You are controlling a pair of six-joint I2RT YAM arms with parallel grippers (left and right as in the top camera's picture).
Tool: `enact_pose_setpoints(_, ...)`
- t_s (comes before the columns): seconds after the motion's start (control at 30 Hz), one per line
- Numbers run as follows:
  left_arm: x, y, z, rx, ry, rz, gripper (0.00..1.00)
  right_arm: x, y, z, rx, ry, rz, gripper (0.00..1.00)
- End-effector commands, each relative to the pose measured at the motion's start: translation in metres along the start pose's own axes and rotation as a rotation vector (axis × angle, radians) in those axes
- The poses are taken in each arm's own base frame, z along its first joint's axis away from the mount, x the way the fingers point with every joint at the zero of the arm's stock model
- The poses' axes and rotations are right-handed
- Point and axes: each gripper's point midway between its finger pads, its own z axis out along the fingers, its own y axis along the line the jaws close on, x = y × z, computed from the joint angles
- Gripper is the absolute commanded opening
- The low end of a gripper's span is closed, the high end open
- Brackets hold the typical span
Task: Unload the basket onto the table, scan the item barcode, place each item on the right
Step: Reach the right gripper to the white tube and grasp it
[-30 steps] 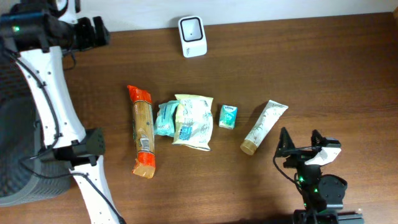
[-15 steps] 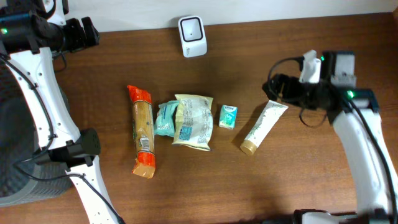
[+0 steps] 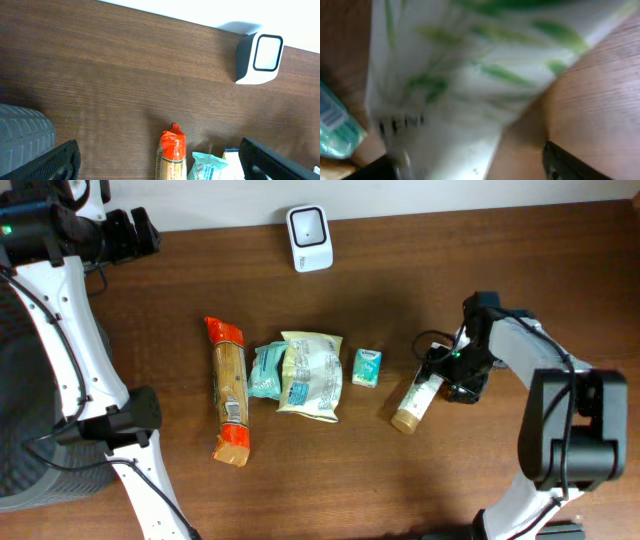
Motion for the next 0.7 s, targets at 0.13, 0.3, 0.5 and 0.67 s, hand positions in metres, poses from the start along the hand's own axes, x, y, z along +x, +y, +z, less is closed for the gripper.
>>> enact_pose_setpoints(0.13, -0.001, 0.001, -0.004, -0.001, -0.01, 0.015, 0.99, -0.001, -0.005, 0.023, -0.014, -0.03, -0.011, 0.11)
enact_pose_setpoints(0.3, -0.001, 0.001, -0.004, -0.001, -0.01, 0.015, 0.99, -0.019, 0.005, -0.051, 0.217, -0.068, -0.147, 0.04)
enact_pose_setpoints(0.5, -0.001, 0.001, -0.004, -0.001, -0.01, 0.015, 0.99, -0.025, 0.037, -0.072, 0.781, -0.261, -0.4, 0.07)
enact_pose_setpoints(0.67, -0.001, 0.001, -0.004, -0.001, -0.01, 0.015, 0.99, -0.024, 0.027, -0.017, 0.88, -0.134, -0.454, 0.11)
